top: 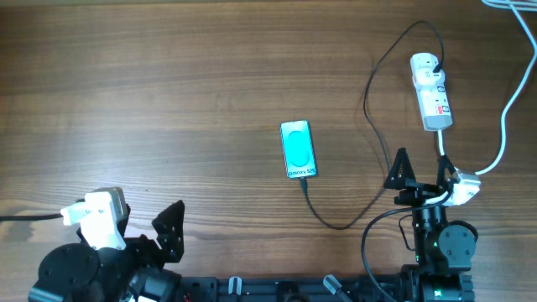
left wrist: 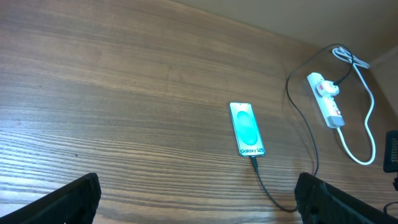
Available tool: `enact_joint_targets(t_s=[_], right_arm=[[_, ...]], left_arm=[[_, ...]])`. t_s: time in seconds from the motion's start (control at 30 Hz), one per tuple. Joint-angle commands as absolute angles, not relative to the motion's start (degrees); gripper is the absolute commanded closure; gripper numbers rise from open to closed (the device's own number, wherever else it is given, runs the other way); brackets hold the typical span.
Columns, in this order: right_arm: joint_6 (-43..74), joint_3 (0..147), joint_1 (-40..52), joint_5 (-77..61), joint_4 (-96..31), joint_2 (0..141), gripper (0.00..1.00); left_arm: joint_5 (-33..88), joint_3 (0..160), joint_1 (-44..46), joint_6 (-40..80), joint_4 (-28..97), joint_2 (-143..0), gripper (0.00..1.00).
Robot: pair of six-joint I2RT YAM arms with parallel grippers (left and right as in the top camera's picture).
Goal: Plug charger to phone and switch on socket
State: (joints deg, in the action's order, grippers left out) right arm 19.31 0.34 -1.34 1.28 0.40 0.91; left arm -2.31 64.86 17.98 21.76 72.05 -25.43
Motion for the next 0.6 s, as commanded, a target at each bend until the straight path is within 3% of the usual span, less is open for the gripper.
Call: enact_joint_targets(t_s=[0.0, 0.4, 0.57], right_arm=[[18.2, 0.3, -1.7, 0.2, 0.4, 0.2, 0.0], [18.2, 0.3, -1.7, 0.2, 0.4, 0.2, 0.0], [18.2, 0.3, -1.7, 0.2, 0.4, 0.2, 0.0]], left_arm=[[-2.7, 64.7, 17.8, 21.9, 71.9, -25.1, 0.0], [-4.6, 64.6, 18.1, 19.3, 73.4, -24.6, 0.0], [-4.3, 57.0, 12.7, 19.3, 68.1, -21.6, 0.0]])
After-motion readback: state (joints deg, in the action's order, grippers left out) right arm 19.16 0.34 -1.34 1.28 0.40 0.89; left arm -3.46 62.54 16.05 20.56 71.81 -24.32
